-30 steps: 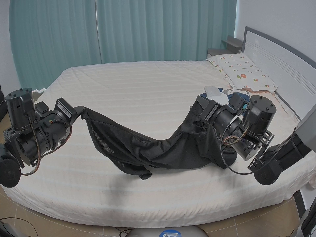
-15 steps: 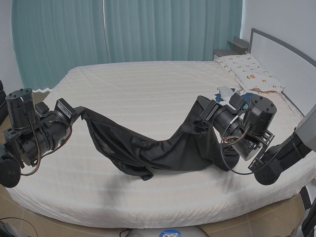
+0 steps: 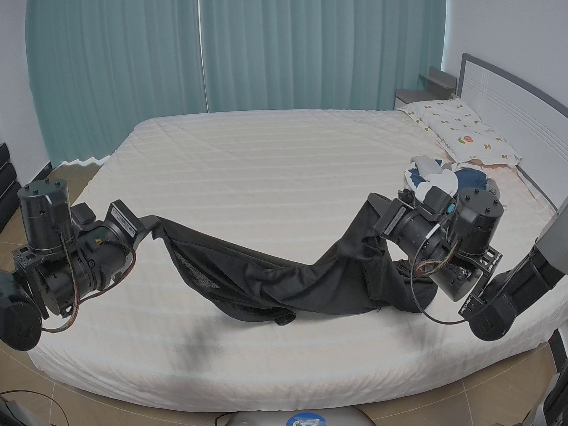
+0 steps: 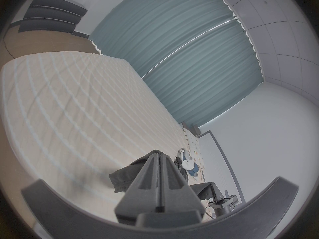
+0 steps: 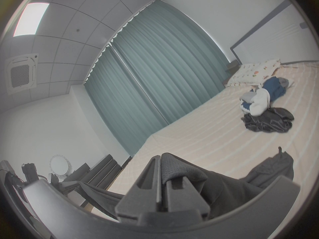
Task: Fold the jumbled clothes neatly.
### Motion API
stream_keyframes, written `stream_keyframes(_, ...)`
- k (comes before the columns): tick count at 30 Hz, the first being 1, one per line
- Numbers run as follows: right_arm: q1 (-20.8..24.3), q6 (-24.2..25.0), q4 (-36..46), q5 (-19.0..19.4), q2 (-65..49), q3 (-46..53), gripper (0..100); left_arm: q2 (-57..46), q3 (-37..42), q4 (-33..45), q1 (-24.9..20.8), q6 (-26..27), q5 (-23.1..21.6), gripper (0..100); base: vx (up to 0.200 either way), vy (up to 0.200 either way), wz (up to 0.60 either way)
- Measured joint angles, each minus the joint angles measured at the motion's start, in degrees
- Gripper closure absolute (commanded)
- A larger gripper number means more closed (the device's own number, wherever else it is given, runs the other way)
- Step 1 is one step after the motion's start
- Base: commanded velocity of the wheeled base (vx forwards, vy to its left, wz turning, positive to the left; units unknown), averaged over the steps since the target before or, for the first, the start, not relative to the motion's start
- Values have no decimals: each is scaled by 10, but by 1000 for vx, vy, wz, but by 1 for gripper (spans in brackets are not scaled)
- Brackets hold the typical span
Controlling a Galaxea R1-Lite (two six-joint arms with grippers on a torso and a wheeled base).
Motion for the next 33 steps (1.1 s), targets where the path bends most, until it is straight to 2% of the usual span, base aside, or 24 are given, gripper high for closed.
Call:
stream_keyframes(7, -13, 35, -10, 23, -26, 80, 100, -9, 13, 57, -24, -1, -1, 100, -200, 0, 0)
stream_keyframes(14, -9, 38, -14, 23, -86, 134, 100, -52, 10, 125, -61, -2, -1, 100, -200, 0, 0)
stream_keyframes(21, 18, 17, 21, 20, -201, 145, 100, -115, -24, 195, -80, -4, -2, 100, 0, 0, 0)
stream_keyframes(27, 26, 8, 92, 12, -301, 98, 100, -155, -86, 234, -85, -4, 1, 100, 0, 0, 0)
stream_keyframes(33, 2, 7, 173, 8, -345, -49, 100, -168, -166, 247, -73, -5, 5, 100, 0, 0, 0)
